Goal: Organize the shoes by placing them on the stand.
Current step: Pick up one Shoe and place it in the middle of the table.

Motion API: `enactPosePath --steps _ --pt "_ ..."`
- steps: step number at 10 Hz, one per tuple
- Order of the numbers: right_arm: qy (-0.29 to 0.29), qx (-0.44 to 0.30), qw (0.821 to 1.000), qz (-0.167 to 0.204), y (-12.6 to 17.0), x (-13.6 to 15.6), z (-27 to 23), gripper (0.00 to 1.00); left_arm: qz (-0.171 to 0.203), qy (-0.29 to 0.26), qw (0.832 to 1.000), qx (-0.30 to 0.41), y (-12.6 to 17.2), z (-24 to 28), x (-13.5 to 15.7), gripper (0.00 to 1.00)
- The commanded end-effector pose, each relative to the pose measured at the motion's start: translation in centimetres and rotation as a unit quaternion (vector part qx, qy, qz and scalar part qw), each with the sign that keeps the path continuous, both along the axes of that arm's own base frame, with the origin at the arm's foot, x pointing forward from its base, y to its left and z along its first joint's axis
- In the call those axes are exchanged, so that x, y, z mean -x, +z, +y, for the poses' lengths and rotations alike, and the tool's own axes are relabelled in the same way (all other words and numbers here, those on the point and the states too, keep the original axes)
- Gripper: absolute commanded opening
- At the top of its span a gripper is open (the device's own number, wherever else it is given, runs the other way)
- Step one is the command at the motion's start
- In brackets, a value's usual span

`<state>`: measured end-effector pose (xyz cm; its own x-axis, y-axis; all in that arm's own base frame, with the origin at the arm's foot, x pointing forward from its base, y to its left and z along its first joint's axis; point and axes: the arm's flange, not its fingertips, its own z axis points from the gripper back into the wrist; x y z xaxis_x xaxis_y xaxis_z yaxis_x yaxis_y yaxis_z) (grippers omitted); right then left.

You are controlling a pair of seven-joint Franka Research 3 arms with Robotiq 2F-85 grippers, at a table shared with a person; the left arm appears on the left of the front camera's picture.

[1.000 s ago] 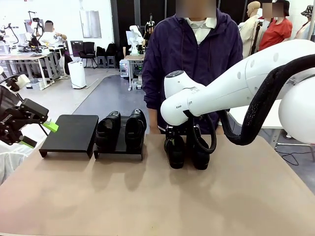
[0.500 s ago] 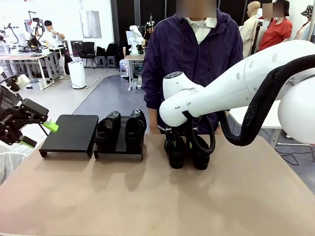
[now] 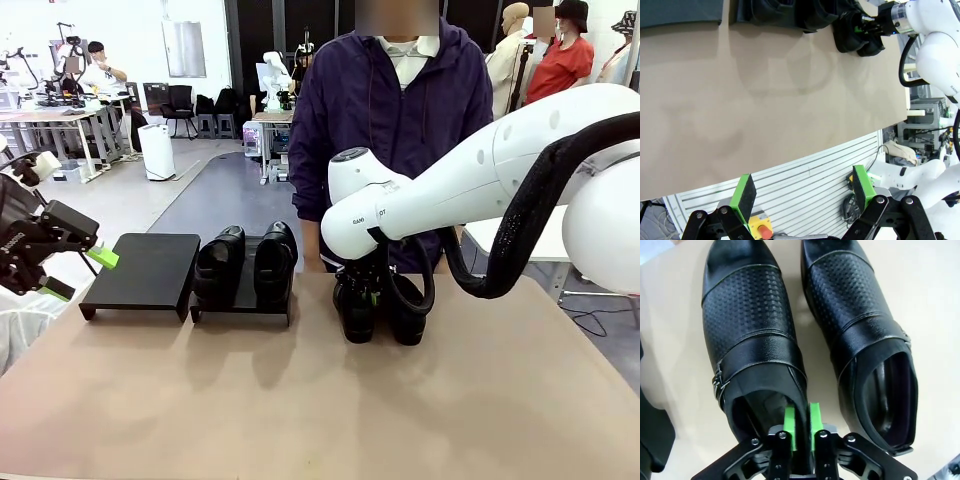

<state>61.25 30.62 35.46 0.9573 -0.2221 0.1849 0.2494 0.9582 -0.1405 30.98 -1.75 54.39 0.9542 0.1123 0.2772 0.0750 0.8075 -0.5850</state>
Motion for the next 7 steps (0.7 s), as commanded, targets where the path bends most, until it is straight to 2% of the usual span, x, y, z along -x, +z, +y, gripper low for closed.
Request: enactPosePath --steps 1,3,5,6,7 --pt "0.012 -0.016 1.0 -0.001 0.2 -0.1 0.3 0.0 -0.005 -0.009 1.0 0.009 -0.3 0.1 0.1 1.0" --pt "0.019 -0.026 0.999 -0.008 0.9 0.3 0.3 0.0 -0.005 -0.009 1.0 0.009 -0.3 0.1 0.1 1.0" --pt "0.038 -0.039 0.998 -0.024 3.0 1.4 -0.1 0.0 -0.005 -0.009 1.0 0.009 -0.3 0.1 0.1 1.0" --pt "0.056 -0.05 0.997 -0.03 5.0 2.6 -0.5 0.0 -0.005 -0.009 1.0 0.009 -0.3 0.1 0.1 1.0" --pt "0.071 -0.055 0.996 -0.025 8.1 5.1 -0.9 0.0 -0.005 -0.009 1.0 0.009 -0.3 0.1 0.1 1.0"
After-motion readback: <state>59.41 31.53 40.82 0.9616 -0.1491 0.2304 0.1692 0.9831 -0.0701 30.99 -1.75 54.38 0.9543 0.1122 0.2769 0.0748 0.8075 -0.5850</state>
